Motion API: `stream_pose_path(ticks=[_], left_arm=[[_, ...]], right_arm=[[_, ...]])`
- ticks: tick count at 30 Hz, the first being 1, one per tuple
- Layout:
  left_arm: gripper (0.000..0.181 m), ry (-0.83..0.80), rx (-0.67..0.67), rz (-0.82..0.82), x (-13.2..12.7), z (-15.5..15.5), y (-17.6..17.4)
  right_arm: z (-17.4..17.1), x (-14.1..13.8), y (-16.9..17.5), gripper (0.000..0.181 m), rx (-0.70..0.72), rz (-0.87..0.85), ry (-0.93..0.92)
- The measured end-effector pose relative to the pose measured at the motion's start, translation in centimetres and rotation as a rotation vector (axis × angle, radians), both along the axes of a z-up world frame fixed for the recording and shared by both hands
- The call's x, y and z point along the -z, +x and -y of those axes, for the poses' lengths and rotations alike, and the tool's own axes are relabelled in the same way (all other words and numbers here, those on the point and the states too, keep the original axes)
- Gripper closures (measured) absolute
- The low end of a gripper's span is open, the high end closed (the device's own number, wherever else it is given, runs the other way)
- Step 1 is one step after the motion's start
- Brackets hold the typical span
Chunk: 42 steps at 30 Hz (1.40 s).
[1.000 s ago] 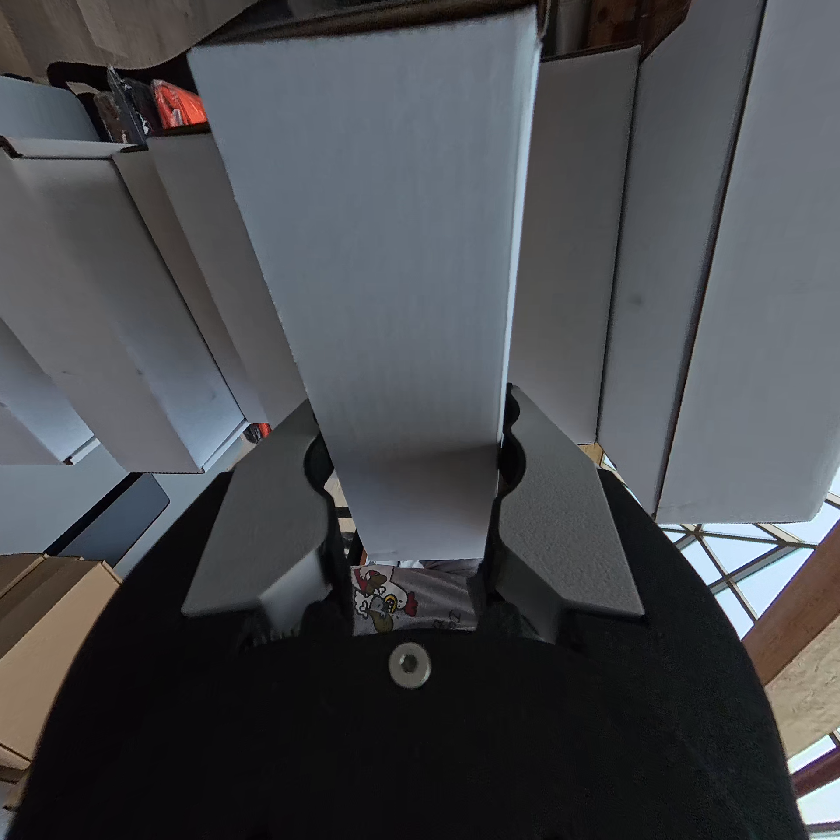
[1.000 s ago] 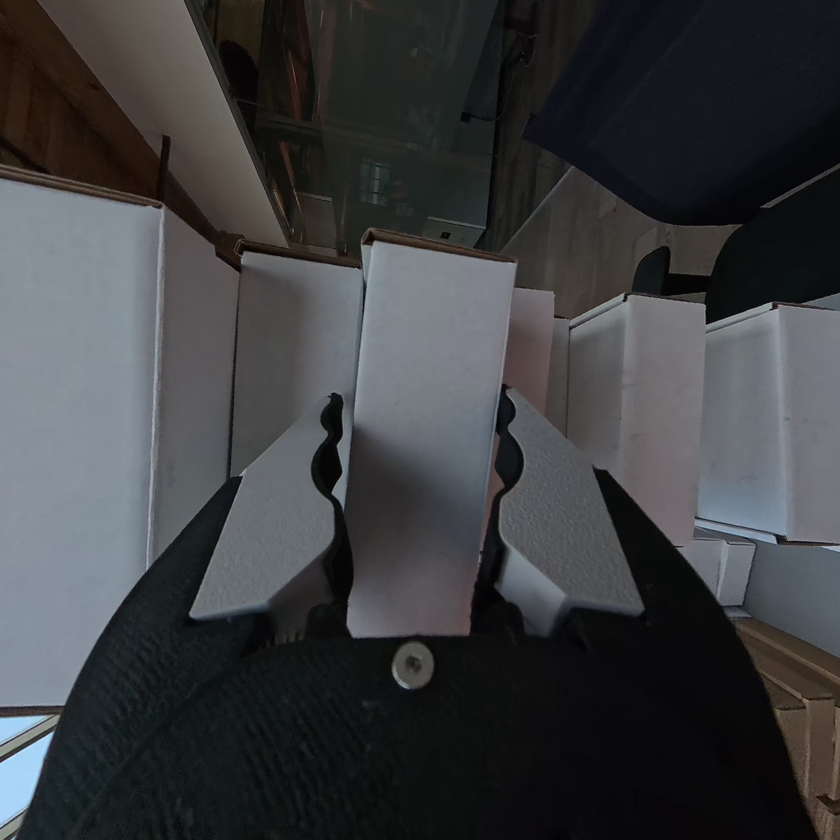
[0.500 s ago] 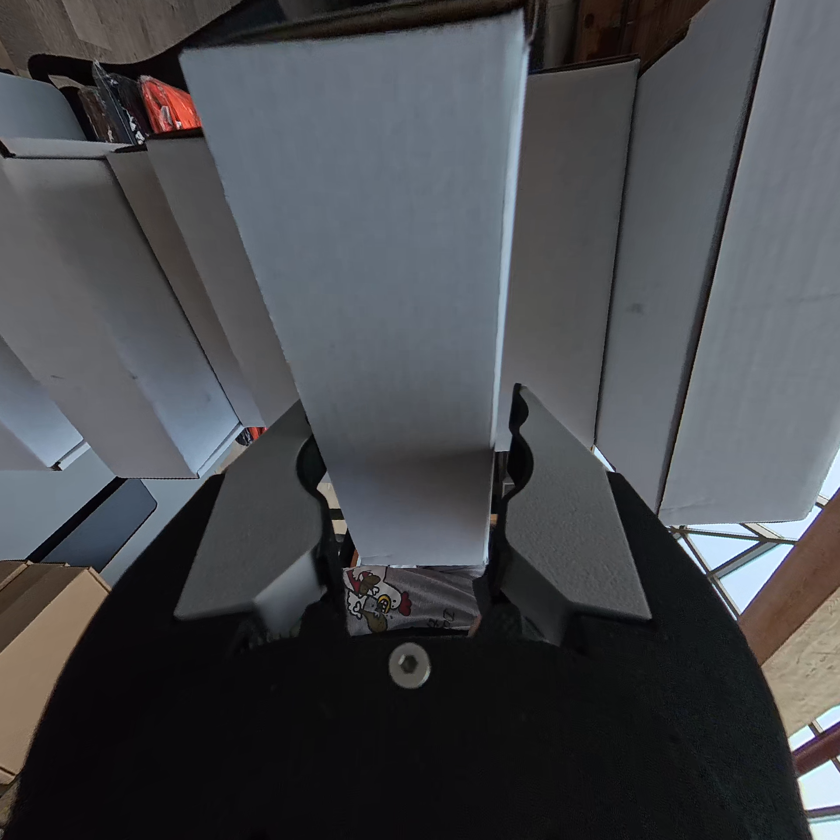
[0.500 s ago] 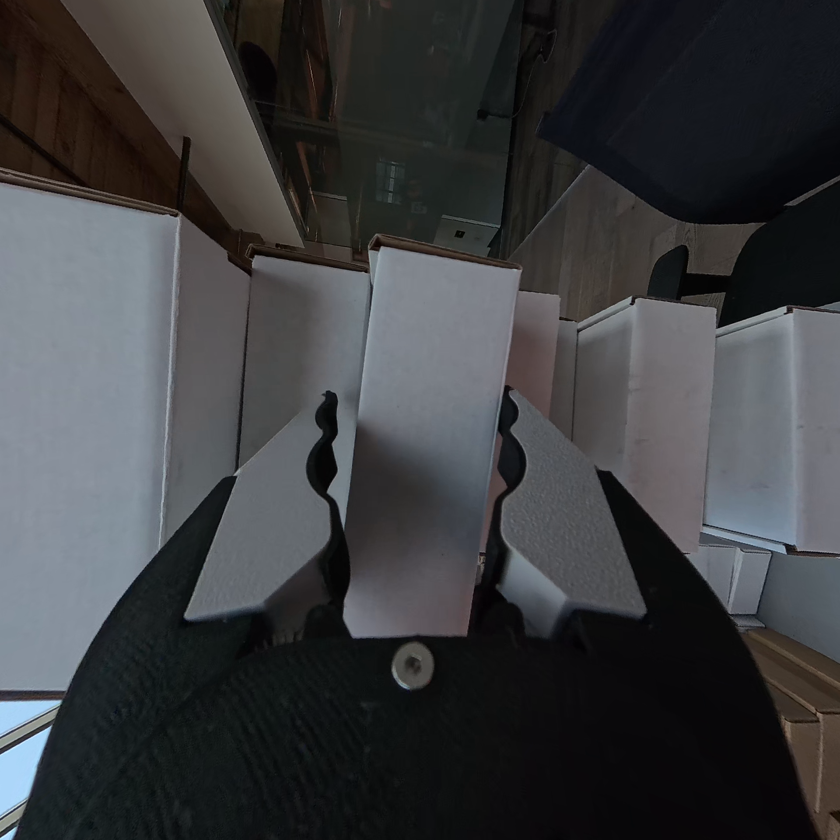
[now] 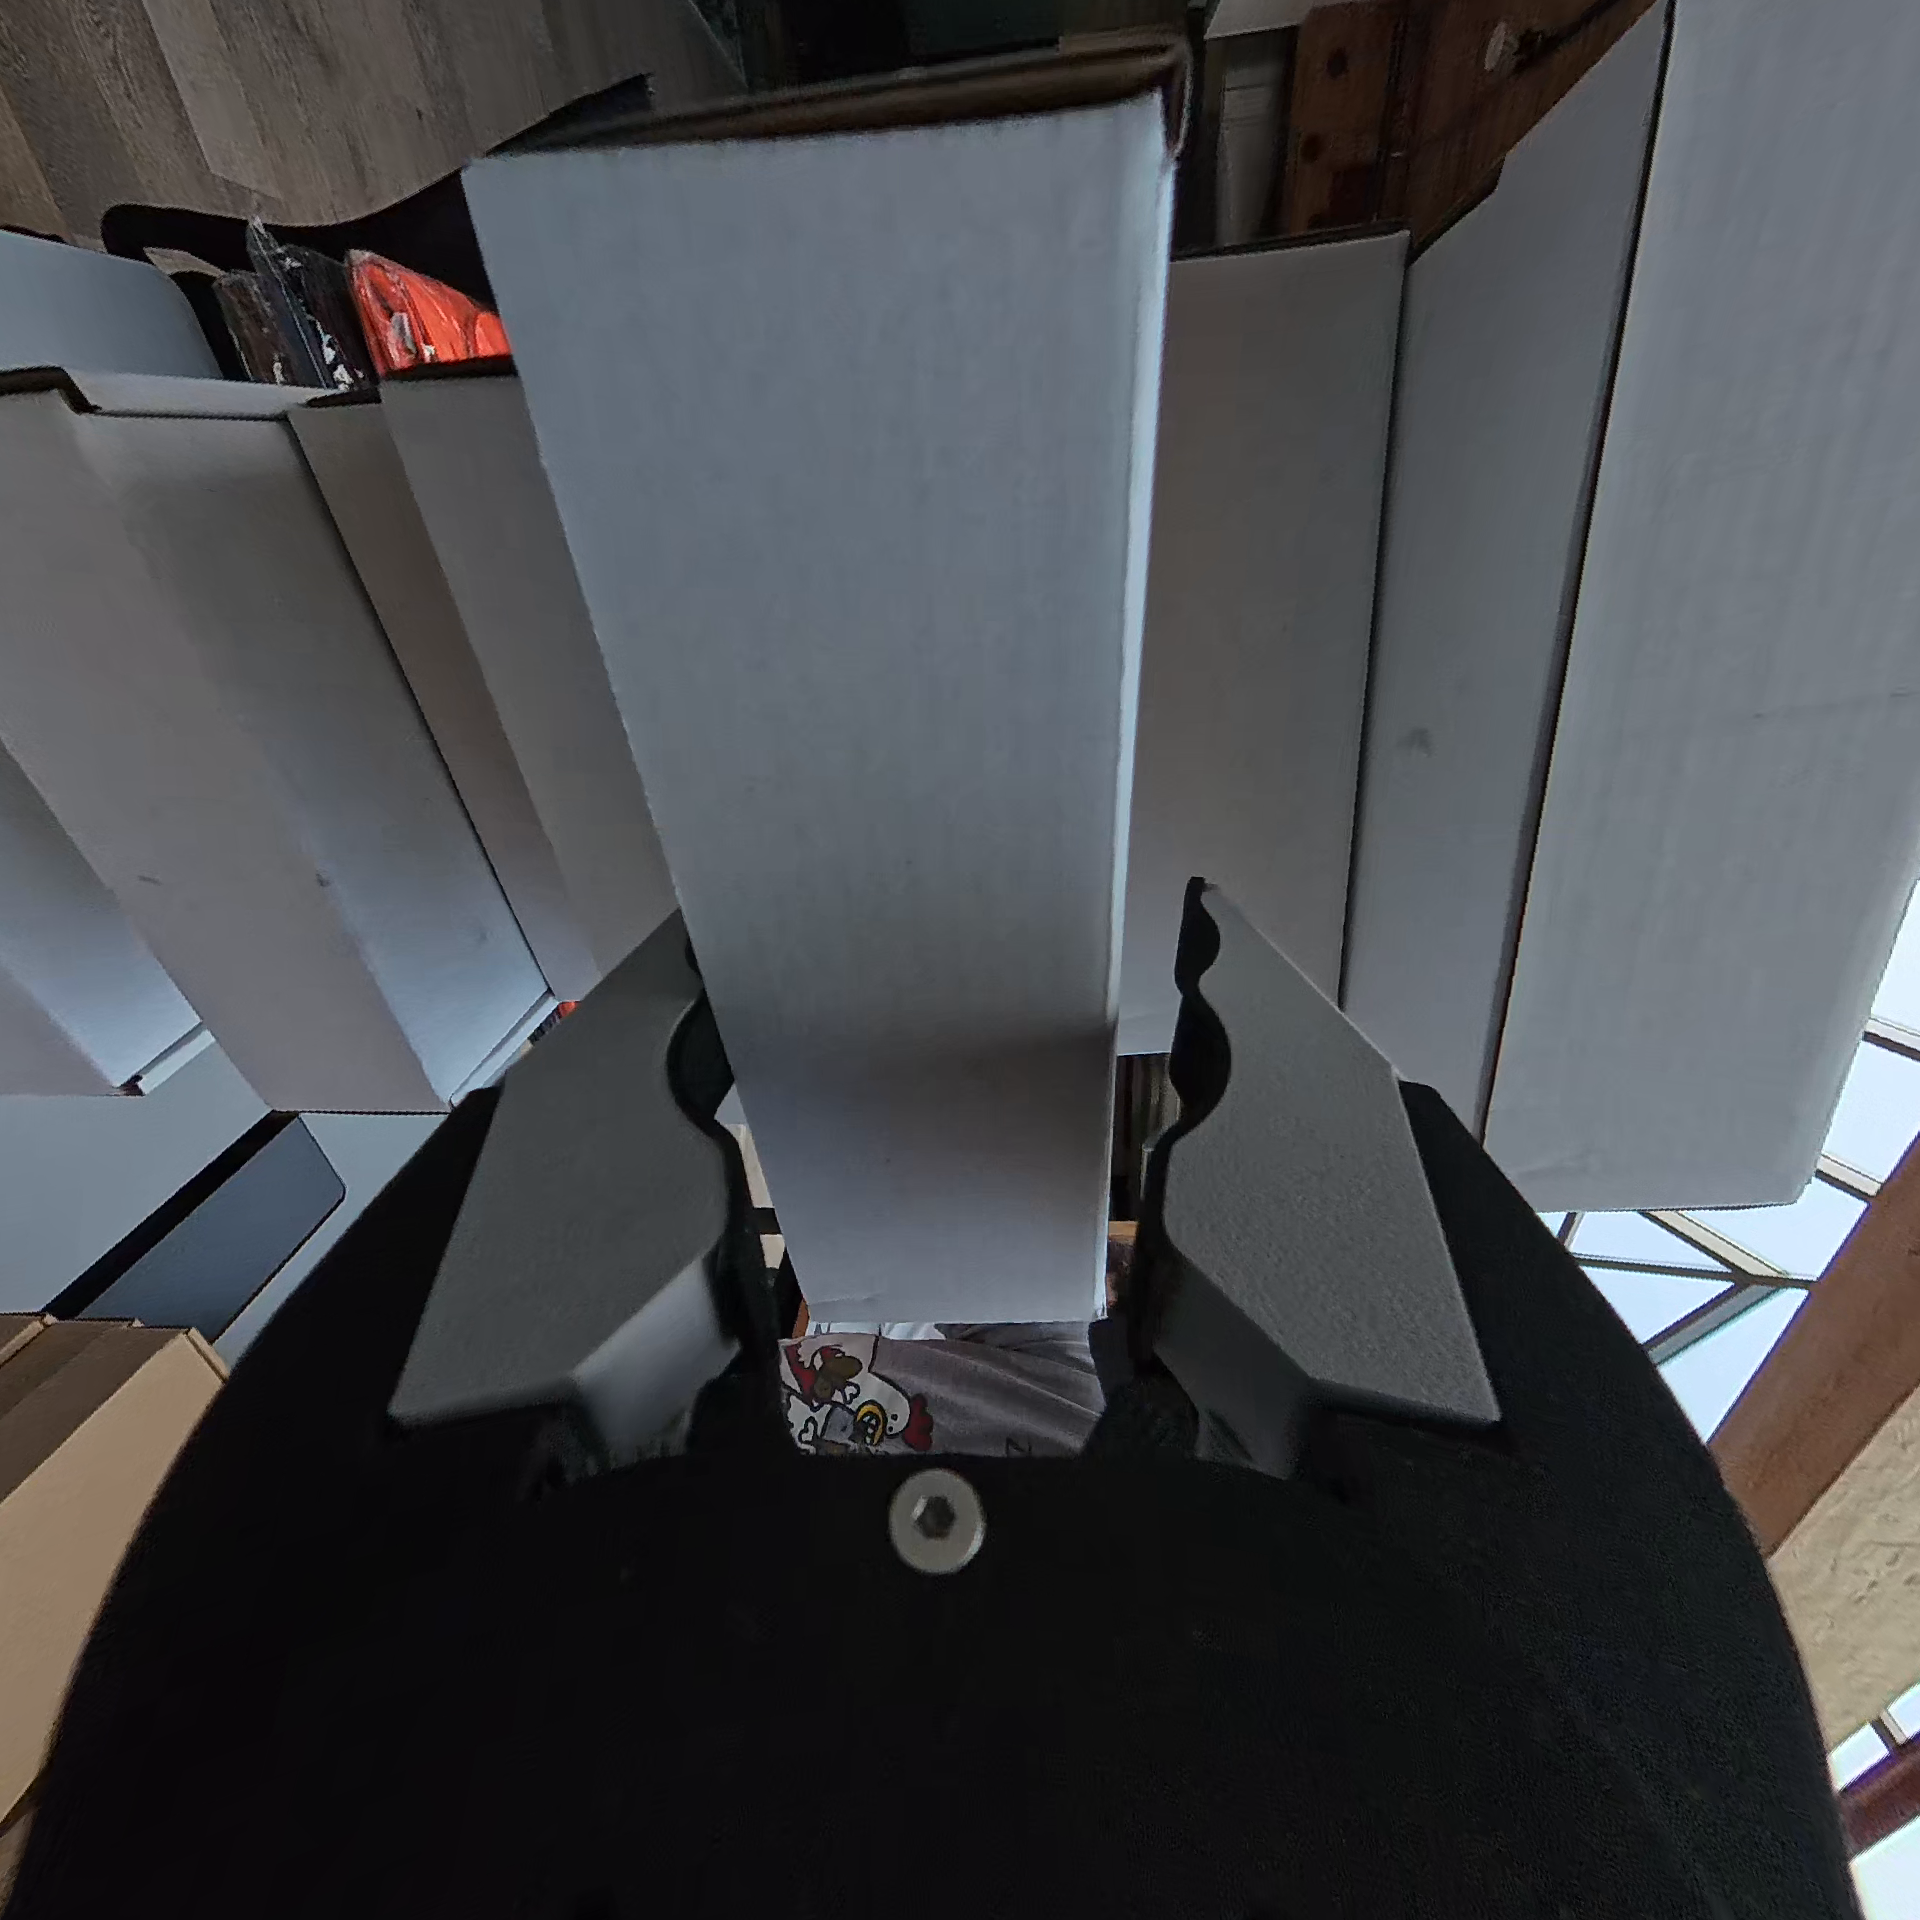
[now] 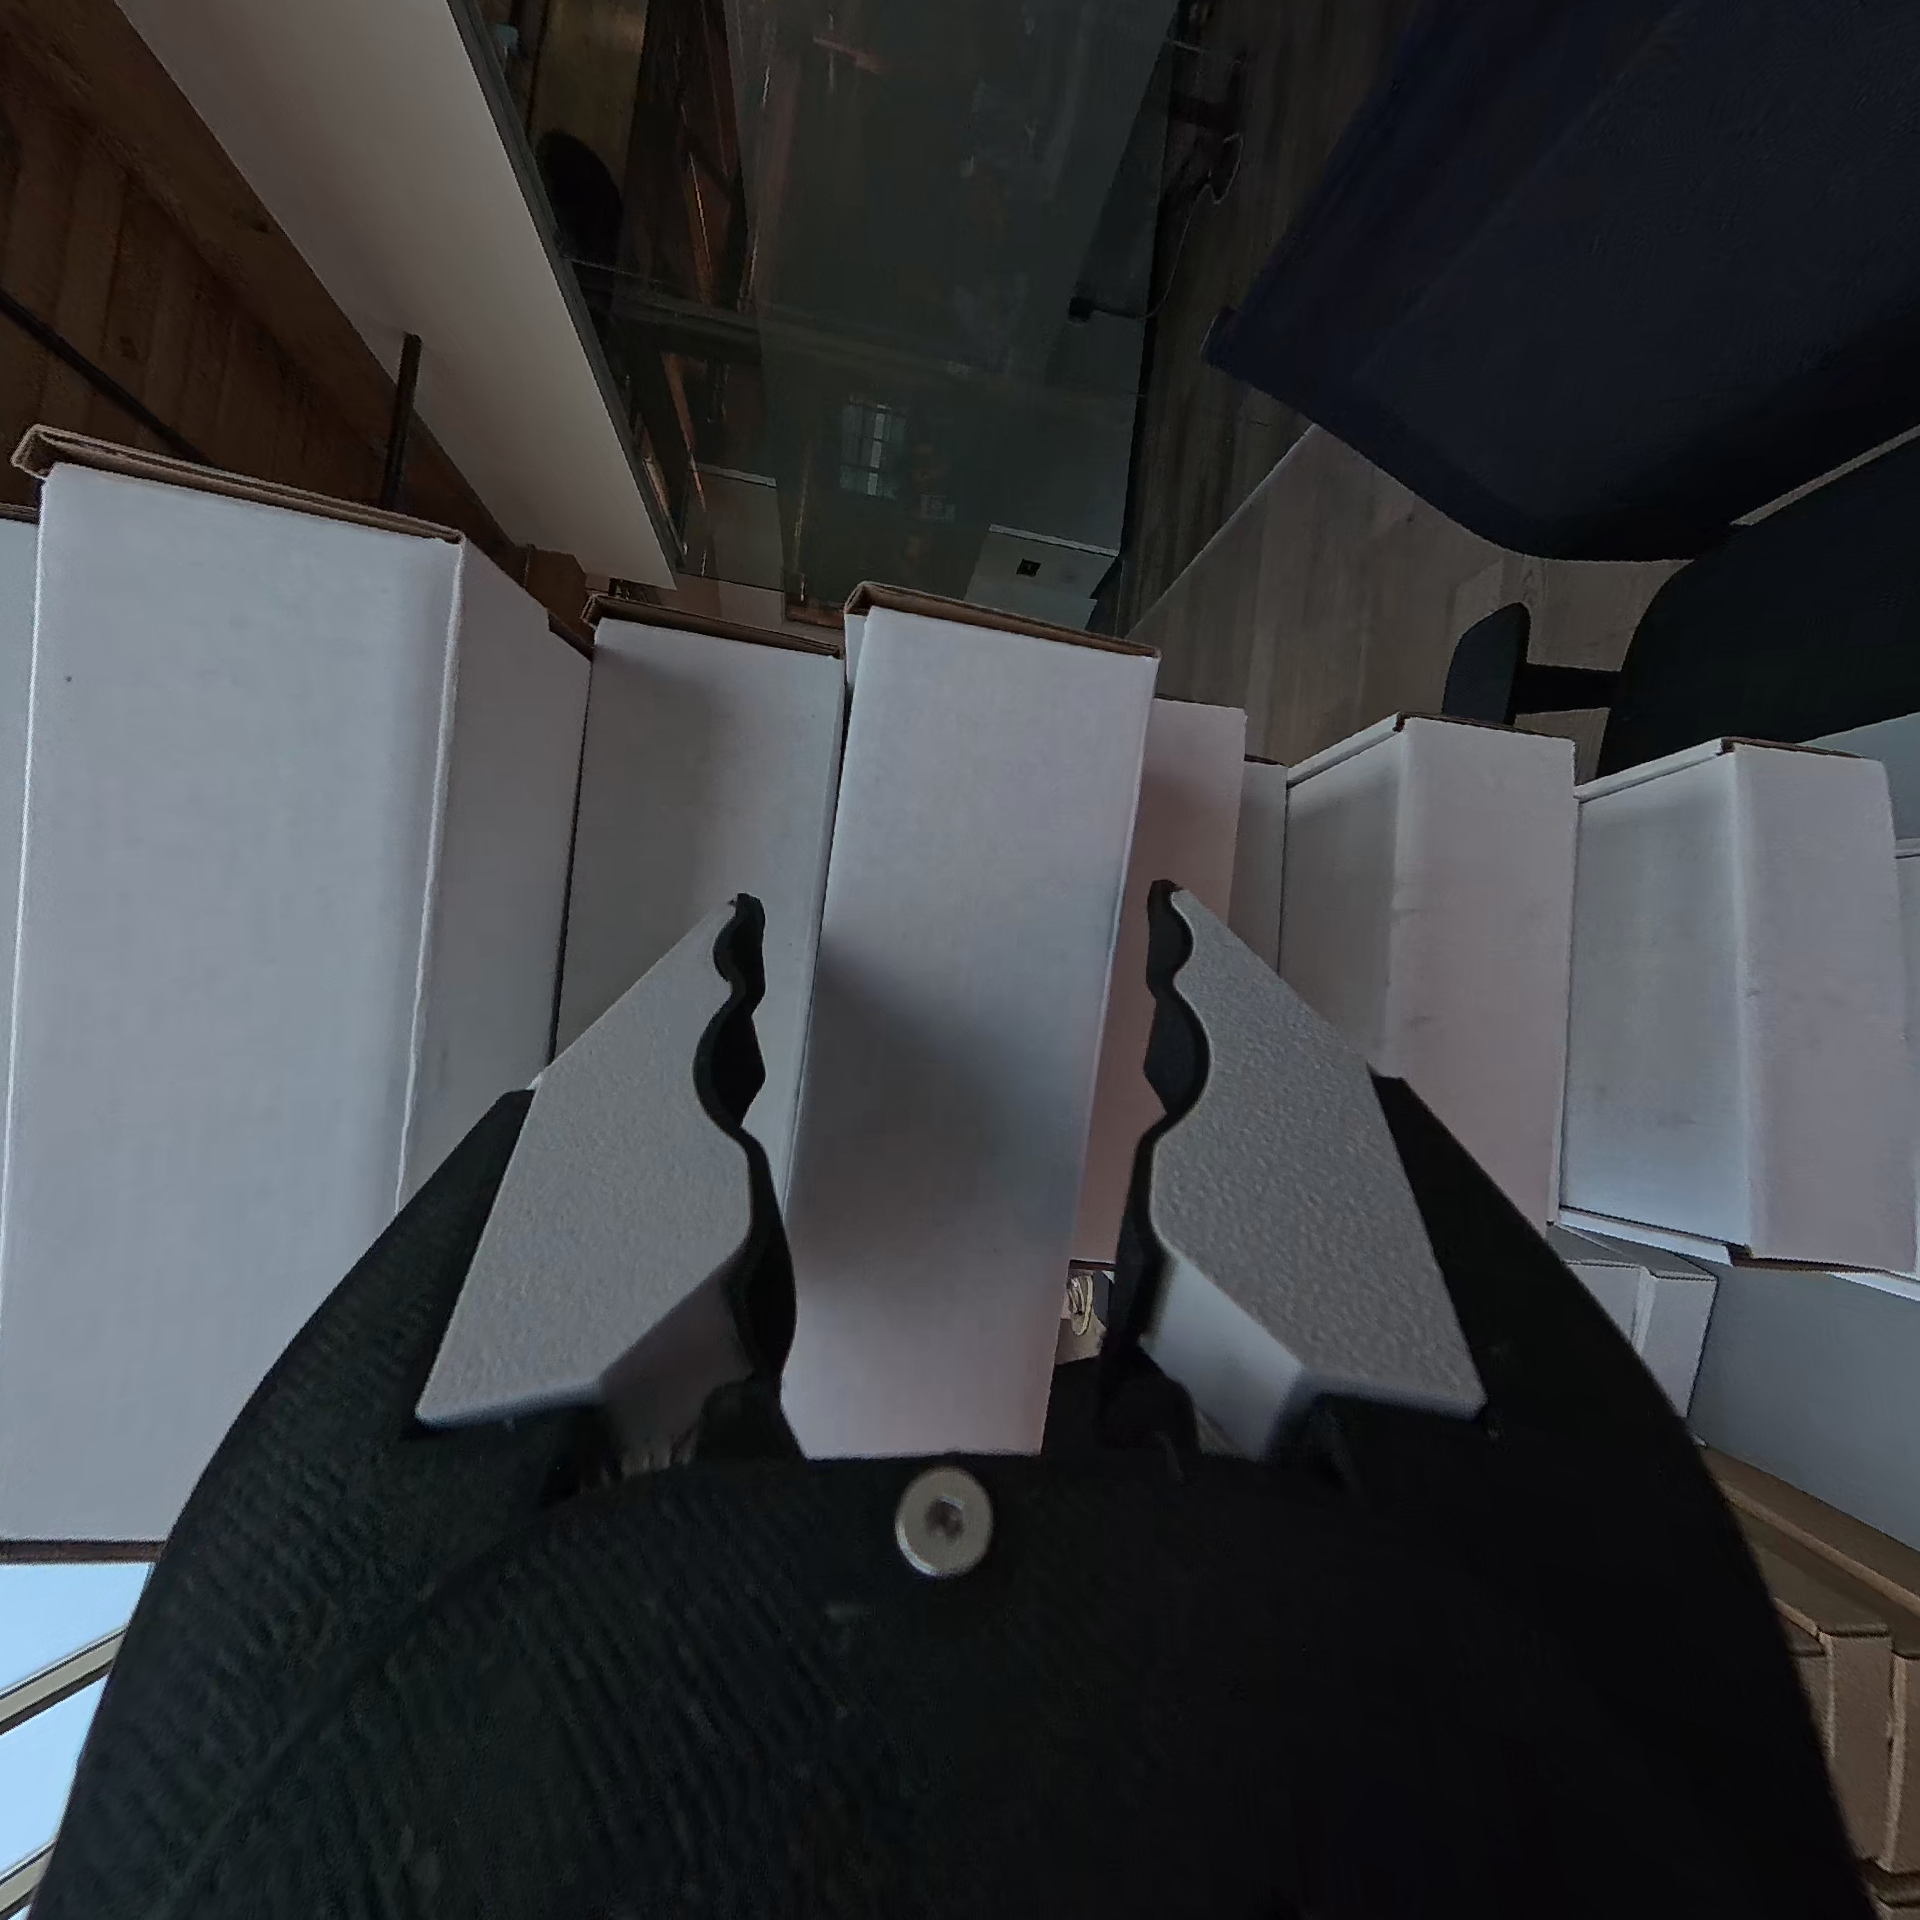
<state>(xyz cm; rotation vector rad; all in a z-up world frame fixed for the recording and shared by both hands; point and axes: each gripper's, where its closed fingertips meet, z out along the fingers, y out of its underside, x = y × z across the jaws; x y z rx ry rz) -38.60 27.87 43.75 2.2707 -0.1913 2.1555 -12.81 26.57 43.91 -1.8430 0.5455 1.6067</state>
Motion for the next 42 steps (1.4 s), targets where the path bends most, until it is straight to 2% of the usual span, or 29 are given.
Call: stream_pose_path(ticks=[7,9,11,13,36,42], left_arm=[[0.097,-0.006,-0.034,0.004,-0.1,-0.5,0.0],[0.099,-0.003,-0.056,-0.001,-0.1,-1.0,-0.2],[0.109,0.006,-0.068,-0.003,-0.1,-1.2,-0.3],[0.109,0.015,-0.07,-0.007,-0.1,-1.4,-0.4],[0.109,0.021,0.051,-0.056,0.2,0.7,1.0],[0.109,0.017,0.038,-0.056,0.3,0.7,0.8]], right_arm=[[-0.1,-0.1,1.2,0.115,0.035,-0.023,0.006],[0.0,-0.1,1.3,0.121,0.029,-0.039,0.008],[0.0,0.0,1.3,0.125,0.03,-0.035,0.007],[0.0,0.1,1.2,0.127,0.022,-0.022,0.012],[-0.4,-0.1,0.7,0.128,0.001,-0.017,0.016],[-0.8,-0.1,0.4,0.127,-0.006,-0.023,0.023]])
